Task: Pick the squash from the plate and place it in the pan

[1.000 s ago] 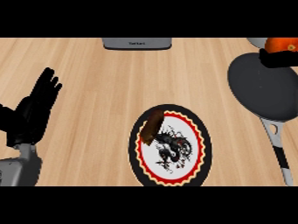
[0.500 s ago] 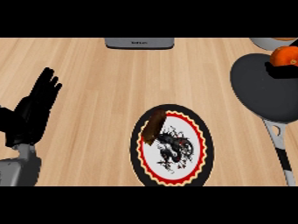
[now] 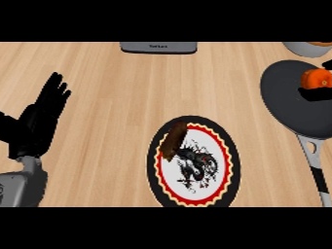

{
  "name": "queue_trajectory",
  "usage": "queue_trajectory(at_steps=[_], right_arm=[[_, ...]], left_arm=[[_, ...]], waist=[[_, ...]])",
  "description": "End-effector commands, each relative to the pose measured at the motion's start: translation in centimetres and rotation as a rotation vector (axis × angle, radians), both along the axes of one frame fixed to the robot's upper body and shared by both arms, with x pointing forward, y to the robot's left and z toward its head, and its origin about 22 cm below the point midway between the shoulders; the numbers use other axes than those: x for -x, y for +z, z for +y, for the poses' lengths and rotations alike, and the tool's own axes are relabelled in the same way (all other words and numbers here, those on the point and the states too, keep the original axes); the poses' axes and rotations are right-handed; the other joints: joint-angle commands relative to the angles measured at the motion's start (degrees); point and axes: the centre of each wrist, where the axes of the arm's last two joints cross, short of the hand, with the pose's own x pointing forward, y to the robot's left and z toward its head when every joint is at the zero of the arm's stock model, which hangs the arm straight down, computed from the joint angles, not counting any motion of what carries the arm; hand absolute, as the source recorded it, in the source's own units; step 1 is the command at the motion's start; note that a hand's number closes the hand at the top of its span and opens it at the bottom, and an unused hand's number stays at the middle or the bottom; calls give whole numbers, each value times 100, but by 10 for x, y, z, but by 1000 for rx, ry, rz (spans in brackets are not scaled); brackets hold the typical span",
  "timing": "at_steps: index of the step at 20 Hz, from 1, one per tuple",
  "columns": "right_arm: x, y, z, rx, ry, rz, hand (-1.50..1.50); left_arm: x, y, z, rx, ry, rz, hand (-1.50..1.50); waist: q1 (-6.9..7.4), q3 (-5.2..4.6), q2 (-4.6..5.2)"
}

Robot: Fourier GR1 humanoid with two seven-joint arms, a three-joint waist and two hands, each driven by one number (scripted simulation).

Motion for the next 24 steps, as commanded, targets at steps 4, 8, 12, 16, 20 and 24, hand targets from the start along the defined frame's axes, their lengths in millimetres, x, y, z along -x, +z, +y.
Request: queue_trajectory(at_steps=[4,8,12,16,20,24], right_arm=[[8,-18,-18,-155,34,44,-150],[12,-18,-26,-208,40,-132,-150],[19,-3,-47,-362,32,-292,-150],[41,-5,-73,-510,17,-442,-150],[88,-23,-112,-608,61,-495,-150],[139,-42,-142,-714,146,-537,-150]], left_arm=[[0,-4,-3,-9,-9,-4,0],[-1,-12,5,8,-4,-4,0],[16,-8,12,14,7,4,0],[11,-2,16,-18,39,-3,0],[10,-2,14,5,56,23,0],[17,-15,22,-3,56,11,0]], waist=[[6,4,3],[13,10,26],[-74,2,-60],[-234,-4,-99],[-289,-9,-111],[-344,-14,-123]])
